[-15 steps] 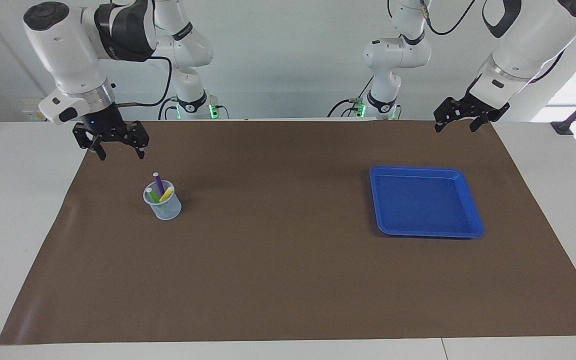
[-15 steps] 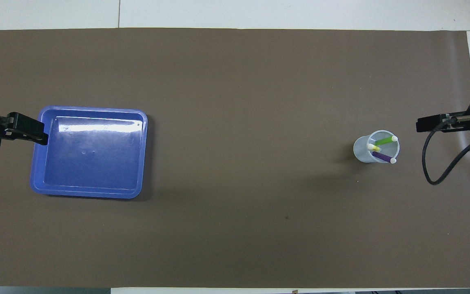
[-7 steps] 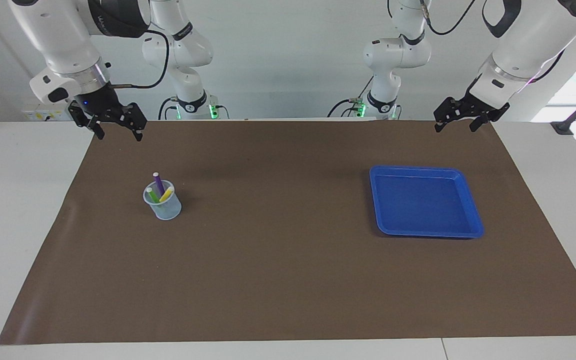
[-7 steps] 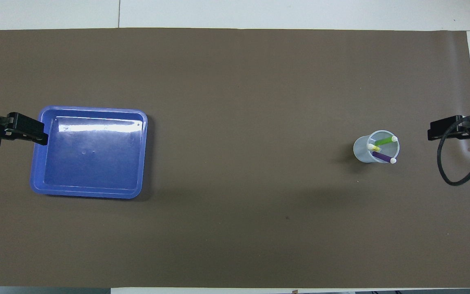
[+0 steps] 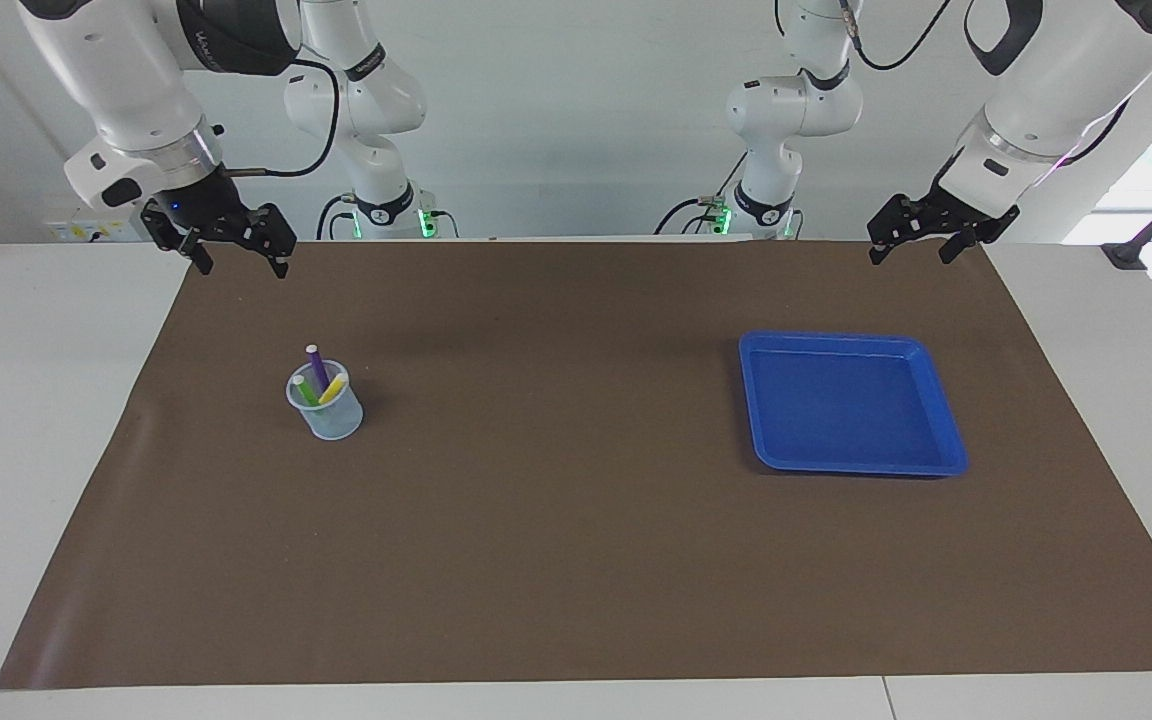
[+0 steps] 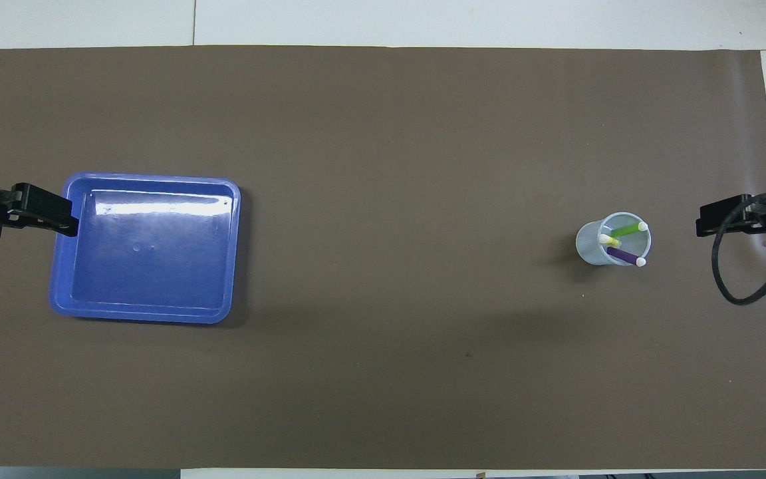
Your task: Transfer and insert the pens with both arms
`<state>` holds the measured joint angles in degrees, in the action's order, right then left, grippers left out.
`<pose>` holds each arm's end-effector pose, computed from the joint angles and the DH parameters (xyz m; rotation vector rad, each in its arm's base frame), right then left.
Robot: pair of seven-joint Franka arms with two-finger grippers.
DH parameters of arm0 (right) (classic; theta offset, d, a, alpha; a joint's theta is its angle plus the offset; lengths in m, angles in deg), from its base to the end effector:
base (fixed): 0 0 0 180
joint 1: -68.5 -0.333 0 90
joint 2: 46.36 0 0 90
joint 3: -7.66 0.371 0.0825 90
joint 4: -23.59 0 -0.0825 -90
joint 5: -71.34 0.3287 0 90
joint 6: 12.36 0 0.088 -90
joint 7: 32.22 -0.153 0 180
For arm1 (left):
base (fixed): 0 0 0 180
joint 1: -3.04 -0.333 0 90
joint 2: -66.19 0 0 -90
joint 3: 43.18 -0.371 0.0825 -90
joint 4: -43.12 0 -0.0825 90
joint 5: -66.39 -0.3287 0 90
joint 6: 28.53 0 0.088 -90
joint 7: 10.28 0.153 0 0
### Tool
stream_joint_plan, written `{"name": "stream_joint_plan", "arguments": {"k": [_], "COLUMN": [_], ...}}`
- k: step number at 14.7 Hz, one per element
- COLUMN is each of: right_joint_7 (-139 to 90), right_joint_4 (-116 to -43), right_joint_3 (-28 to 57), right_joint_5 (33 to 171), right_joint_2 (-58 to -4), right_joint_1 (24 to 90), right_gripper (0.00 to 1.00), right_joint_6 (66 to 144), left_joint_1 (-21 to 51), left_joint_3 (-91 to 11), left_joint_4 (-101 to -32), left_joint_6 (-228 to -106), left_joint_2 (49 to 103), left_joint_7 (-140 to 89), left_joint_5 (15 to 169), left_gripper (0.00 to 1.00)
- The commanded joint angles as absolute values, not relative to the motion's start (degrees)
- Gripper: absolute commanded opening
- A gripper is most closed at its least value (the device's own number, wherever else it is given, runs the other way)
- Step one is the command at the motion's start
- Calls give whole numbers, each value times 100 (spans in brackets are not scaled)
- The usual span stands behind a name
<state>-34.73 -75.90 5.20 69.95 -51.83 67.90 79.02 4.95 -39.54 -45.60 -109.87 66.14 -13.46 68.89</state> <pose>0.4609 -0.0197 0.6125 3.1182 -0.1167 -0.0718 0.4737 -0.0533 0.6314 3.1006 -0.0700 -0.2032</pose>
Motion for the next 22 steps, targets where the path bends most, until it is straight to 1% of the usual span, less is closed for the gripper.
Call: {"name": "stream_joint_plan", "arguments": {"k": [1,22], "right_joint_7": [-3574,-3978], "right_joint_4": [-7388,-7511], "right_joint_3": [617,670], "right_joint_5": [6932,7028], "right_joint_2": [-5111,-5137], "right_joint_1": [6806,6736], "right_gripper": [100,100], "right_joint_6": [7746,7790], "left_joint_1": [471,471], "left_joint_3": [-3940,-3940], "left_joint_4": [-4600,-4609], "left_joint_6": [-10922,-10921], "left_joint_2": [6522,6505], "left_joint_7": [-1362,-1362], "left_joint_5": [6833,6833], "left_gripper": [100,100]}}
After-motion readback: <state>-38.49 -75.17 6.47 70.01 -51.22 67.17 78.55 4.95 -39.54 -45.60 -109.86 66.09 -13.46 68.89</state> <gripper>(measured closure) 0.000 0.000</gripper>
